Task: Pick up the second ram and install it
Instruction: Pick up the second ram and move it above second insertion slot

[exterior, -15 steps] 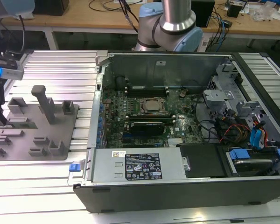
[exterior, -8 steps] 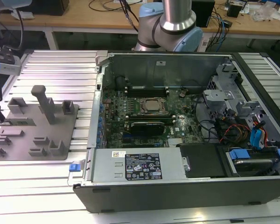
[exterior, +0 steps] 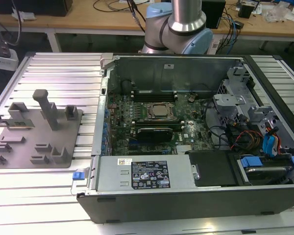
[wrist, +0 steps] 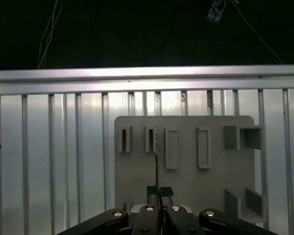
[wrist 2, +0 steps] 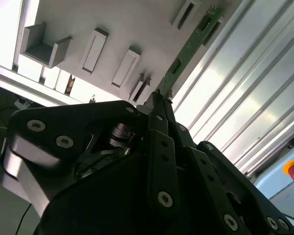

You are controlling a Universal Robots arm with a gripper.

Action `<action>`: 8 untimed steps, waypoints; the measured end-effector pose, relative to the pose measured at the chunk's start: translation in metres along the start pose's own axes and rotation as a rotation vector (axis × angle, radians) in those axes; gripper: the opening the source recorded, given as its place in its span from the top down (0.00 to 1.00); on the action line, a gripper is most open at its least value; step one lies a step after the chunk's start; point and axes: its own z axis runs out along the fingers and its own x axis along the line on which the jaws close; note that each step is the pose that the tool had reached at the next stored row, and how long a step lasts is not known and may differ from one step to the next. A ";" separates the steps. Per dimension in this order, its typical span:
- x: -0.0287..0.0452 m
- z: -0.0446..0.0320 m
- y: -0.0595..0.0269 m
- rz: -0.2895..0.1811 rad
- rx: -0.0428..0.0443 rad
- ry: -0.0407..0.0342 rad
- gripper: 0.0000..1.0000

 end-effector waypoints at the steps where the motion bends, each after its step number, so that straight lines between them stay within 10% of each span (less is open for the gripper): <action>1: -0.0001 -0.0017 0.0001 0.000 0.0000 0.0000 0.91; 8: -0.0010 -0.0168 0.0007 0.000 0.0002 0.0000 0.91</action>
